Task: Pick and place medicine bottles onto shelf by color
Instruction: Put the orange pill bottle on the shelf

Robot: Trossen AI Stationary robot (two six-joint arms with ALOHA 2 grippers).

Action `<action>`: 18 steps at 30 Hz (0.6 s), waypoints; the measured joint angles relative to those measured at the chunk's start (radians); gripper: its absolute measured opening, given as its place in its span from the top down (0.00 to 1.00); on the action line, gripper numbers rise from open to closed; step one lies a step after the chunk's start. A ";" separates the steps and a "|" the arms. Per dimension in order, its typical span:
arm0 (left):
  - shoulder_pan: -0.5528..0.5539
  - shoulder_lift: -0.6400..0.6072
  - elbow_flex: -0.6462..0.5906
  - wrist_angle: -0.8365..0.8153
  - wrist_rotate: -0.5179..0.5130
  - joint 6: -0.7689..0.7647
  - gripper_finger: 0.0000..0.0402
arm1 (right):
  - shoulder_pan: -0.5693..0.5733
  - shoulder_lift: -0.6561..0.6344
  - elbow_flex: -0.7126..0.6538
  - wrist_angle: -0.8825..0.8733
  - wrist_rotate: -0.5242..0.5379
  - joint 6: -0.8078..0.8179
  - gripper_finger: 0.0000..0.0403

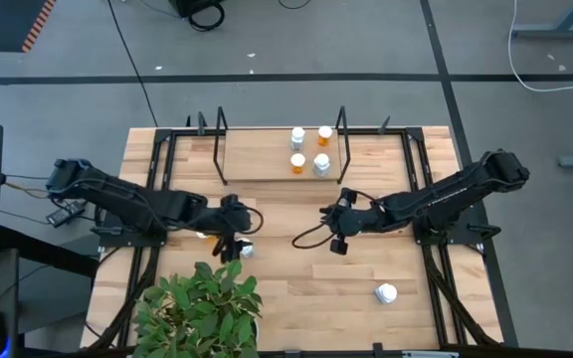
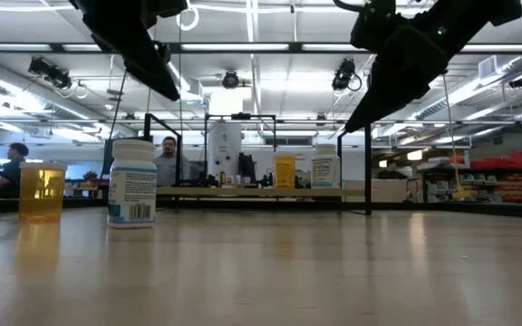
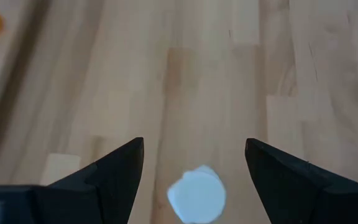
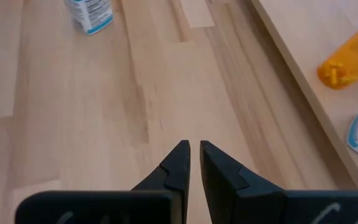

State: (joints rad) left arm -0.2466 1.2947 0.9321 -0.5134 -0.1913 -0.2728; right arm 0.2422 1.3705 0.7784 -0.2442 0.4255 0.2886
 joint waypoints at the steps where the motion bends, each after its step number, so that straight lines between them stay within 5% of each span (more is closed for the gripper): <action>1: 0.000 0.010 0.004 -0.007 0.013 -0.005 0.29 | 0.005 0.000 0.000 0.000 -0.001 0.000 0.89; 10: -0.018 0.023 0.019 -0.223 0.023 -0.074 0.29 | 0.041 0.000 0.000 0.000 -0.002 0.005 0.89; 18: -0.010 0.023 0.019 -0.531 -0.025 -0.391 0.29 | 0.043 0.000 0.000 -0.001 -0.003 0.022 0.89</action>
State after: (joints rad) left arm -0.2567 1.3178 0.9508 -1.0440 -0.2167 -0.6635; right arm 0.2853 1.3705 0.7780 -0.2447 0.4229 0.3107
